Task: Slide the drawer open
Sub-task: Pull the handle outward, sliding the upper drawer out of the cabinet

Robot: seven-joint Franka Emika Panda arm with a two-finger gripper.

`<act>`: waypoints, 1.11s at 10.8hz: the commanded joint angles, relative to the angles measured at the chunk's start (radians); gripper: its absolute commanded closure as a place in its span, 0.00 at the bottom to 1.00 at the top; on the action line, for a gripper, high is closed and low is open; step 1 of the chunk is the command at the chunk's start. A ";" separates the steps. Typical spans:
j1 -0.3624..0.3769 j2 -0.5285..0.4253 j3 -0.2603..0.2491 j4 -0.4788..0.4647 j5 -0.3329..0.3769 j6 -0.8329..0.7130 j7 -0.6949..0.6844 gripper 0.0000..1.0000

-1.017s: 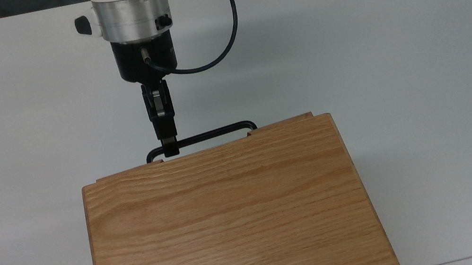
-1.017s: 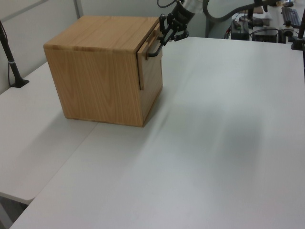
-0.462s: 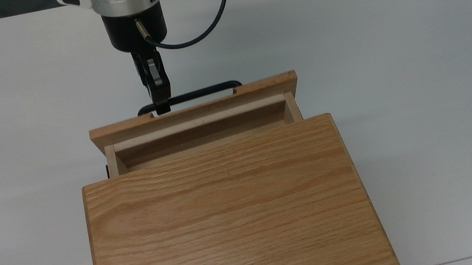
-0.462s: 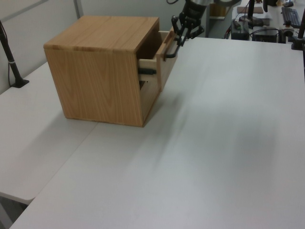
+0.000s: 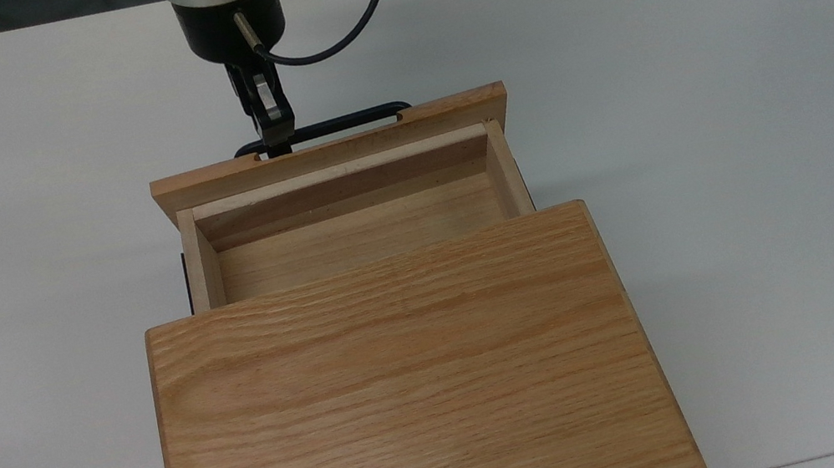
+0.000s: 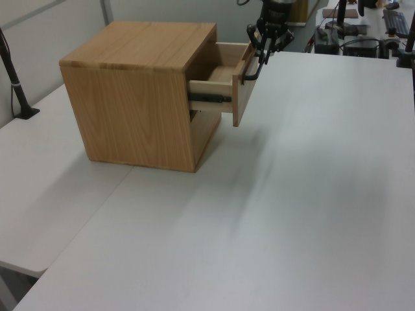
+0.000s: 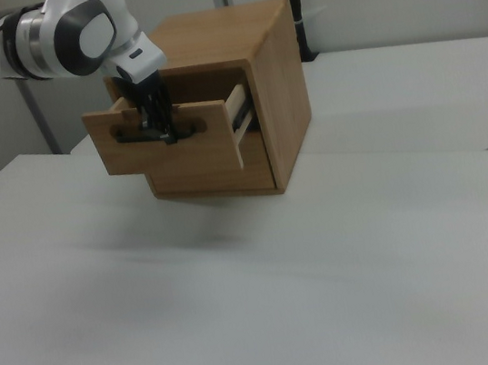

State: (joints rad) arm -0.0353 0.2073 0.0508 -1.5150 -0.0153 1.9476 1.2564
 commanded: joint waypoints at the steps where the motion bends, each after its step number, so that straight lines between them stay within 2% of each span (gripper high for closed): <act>1: 0.008 -0.072 0.011 -0.109 0.009 -0.062 -0.026 0.95; 6: 0.005 -0.126 0.011 -0.162 0.009 -0.127 -0.054 0.95; 12: -0.014 -0.160 0.011 -0.163 0.009 -0.232 -0.124 0.94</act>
State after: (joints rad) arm -0.0471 0.0966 0.0507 -1.6185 -0.0166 1.7630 1.1946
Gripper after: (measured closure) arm 0.872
